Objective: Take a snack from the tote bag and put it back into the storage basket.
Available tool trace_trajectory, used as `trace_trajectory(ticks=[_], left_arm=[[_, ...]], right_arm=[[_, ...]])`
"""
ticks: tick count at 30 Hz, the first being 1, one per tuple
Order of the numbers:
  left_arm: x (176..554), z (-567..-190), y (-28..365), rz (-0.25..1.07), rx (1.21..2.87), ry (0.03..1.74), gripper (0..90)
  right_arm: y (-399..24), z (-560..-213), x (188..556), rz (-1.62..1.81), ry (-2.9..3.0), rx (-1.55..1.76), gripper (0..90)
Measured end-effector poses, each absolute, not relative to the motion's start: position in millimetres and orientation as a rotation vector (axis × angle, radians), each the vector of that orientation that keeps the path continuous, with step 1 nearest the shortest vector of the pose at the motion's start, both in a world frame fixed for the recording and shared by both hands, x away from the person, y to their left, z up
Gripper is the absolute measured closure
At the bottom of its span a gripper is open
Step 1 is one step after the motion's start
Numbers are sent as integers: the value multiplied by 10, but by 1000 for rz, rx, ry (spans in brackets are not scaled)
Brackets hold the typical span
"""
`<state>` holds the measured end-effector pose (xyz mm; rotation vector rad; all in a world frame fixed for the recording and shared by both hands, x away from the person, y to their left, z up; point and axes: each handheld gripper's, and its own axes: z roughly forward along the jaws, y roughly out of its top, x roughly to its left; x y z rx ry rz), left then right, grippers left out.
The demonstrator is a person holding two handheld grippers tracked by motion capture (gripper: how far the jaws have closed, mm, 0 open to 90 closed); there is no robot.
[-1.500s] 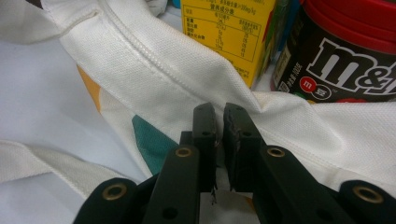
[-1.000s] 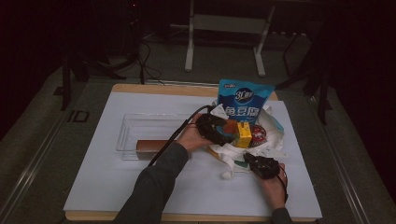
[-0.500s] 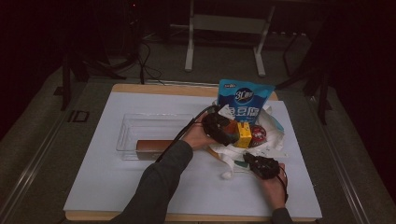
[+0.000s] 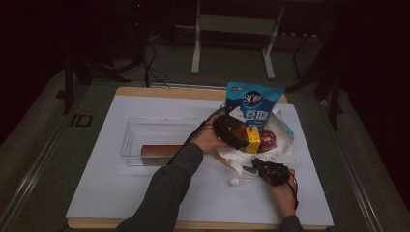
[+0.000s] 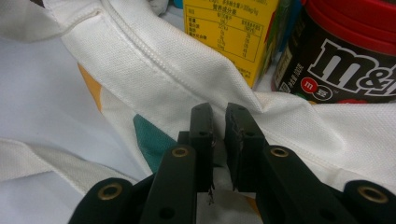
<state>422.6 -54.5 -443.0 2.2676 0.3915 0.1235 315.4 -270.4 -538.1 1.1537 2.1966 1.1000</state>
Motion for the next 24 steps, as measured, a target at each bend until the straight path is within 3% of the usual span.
trace_trajectory(ticks=[24], left_arm=[[4365,-4517,-742,83,2285,362,189]], right_arm=[[-2708,-5382,3157,1108,2196,1157,812]])
